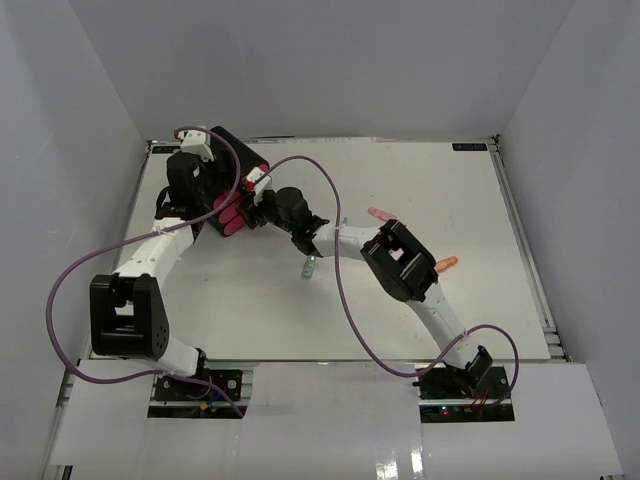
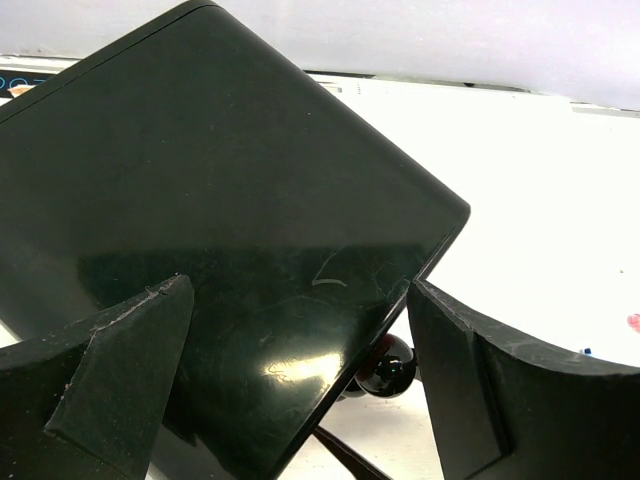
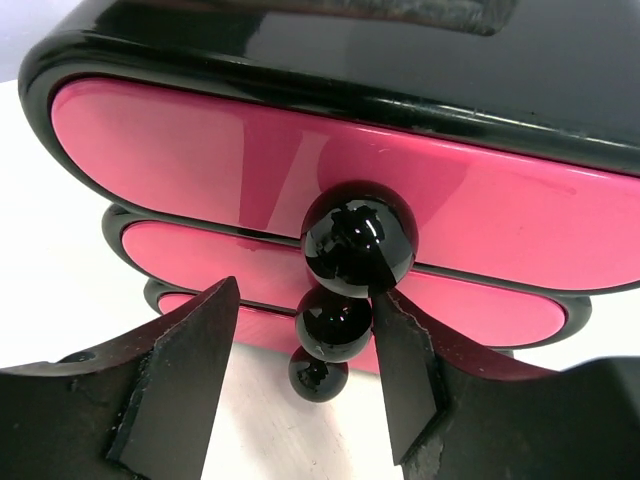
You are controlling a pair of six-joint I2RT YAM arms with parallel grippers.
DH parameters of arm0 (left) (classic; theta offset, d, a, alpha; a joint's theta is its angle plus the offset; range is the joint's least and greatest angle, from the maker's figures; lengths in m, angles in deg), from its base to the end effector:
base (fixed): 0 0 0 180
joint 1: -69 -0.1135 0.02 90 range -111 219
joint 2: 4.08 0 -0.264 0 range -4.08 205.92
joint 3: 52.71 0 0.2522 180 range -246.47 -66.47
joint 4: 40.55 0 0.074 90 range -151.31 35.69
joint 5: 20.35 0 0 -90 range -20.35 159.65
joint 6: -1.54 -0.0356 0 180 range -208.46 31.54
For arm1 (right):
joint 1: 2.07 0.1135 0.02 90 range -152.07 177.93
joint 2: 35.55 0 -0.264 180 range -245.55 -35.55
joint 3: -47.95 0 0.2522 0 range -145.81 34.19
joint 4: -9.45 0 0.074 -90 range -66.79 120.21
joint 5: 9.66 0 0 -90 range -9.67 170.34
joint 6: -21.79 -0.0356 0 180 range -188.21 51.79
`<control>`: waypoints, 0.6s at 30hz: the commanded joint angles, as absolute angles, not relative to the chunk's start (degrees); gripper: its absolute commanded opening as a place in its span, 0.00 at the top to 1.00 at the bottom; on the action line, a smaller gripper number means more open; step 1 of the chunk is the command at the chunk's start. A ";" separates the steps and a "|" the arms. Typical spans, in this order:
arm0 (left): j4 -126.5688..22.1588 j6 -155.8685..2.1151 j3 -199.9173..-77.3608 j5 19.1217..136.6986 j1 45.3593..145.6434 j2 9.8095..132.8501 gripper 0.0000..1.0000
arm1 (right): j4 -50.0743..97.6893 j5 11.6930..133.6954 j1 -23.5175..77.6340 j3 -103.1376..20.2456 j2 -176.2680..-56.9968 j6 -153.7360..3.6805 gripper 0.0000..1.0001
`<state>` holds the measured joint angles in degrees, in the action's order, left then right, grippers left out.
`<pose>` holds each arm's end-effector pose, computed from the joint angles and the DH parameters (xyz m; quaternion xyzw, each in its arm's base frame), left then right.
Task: Sort the stationery into containers
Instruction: Close the drawer in the storage box.
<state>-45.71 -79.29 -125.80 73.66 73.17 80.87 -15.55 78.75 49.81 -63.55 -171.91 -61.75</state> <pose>0.3472 -0.0278 0.2926 -0.0143 0.8036 -0.0970 0.5870 0.3384 0.4329 0.1899 -0.3528 0.6118 0.2823 0.6492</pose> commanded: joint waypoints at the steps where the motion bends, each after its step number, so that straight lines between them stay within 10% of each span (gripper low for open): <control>1: -49.12 -77.82 -125.44 76.33 73.84 80.39 0.02 | -19.15 79.19 49.88 -65.92 -172.14 -61.80 0.37; 18: -57.37 -75.82 -130.88 70.81 73.75 73.37 0.02 | -21.35 89.81 49.61 -34.84 -144.12 -59.95 0.14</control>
<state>-51.54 -78.48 -127.24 73.29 73.43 78.73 -17.26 85.15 49.74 -38.91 -152.41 -60.38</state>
